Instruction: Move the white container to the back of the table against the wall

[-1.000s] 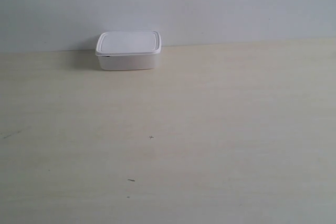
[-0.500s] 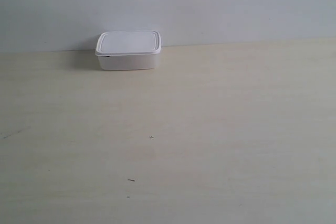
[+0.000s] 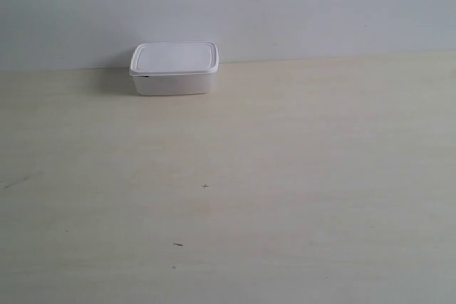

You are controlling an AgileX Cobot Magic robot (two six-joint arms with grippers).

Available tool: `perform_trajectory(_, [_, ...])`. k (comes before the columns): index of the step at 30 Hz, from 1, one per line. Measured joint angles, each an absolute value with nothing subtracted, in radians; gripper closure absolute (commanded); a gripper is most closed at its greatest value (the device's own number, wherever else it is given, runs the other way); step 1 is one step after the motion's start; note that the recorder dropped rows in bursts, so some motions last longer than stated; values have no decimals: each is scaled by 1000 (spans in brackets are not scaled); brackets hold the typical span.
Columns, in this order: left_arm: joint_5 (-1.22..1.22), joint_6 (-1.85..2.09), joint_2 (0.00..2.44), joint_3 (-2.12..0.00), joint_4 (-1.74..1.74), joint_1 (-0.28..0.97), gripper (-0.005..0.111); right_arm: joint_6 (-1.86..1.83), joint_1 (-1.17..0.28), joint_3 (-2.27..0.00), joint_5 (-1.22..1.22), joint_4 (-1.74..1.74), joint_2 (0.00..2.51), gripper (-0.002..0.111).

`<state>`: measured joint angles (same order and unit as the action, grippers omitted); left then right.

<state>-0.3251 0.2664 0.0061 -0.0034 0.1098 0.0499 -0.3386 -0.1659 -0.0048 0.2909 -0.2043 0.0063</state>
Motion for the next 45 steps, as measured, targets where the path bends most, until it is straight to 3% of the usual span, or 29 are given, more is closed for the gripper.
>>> perform_trajectory(8, [-325, 266, 6, -3, 110, 50, 107, -156, -166, -5, 296, -152, 6, 108])
perform_trajectory(45, [-325, 266, 6, -3, 110, 50, 107, -146, -166, -5, 302, -148, 6, 108])
